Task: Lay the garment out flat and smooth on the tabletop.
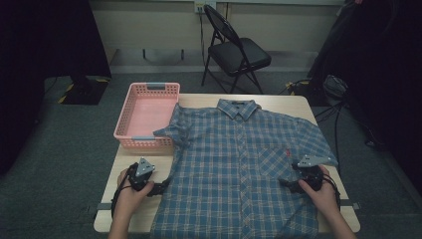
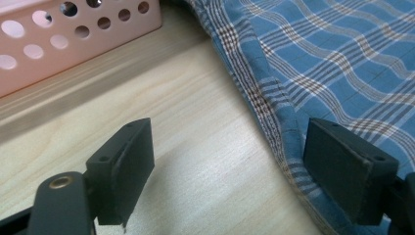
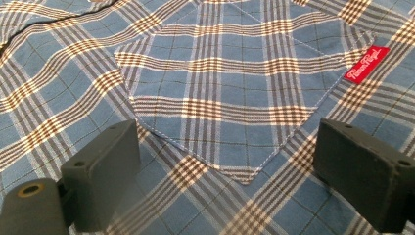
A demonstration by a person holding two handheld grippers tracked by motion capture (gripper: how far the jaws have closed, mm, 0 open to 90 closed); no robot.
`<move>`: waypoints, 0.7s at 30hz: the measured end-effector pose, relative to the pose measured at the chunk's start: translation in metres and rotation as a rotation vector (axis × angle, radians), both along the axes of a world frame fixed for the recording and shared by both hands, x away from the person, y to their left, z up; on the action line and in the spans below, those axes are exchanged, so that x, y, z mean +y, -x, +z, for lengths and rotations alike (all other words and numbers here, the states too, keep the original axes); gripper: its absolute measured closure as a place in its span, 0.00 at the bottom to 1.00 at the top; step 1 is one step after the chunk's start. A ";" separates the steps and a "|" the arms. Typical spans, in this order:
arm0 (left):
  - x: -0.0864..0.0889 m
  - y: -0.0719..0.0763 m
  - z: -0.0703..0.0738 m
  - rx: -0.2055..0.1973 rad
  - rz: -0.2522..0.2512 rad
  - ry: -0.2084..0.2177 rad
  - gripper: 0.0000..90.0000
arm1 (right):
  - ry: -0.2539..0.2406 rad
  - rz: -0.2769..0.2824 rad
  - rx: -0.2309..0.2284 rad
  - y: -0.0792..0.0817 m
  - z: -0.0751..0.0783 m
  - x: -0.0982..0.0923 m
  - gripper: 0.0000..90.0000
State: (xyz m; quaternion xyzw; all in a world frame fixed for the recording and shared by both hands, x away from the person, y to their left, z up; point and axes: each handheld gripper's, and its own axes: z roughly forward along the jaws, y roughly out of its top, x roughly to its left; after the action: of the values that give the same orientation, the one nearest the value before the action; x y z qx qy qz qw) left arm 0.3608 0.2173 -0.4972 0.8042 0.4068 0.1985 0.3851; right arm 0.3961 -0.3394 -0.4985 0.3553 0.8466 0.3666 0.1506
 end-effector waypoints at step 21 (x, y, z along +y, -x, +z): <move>0.003 -0.002 -0.003 0.037 0.031 -0.035 0.20 | 0.000 0.000 0.000 0.000 0.000 0.000 0.10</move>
State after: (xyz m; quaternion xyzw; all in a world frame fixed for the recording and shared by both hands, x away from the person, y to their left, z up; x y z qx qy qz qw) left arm 0.3624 0.2199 -0.5001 0.8078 0.4228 0.1967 0.3604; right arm 0.3960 -0.3393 -0.4985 0.3555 0.8465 0.3666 0.1506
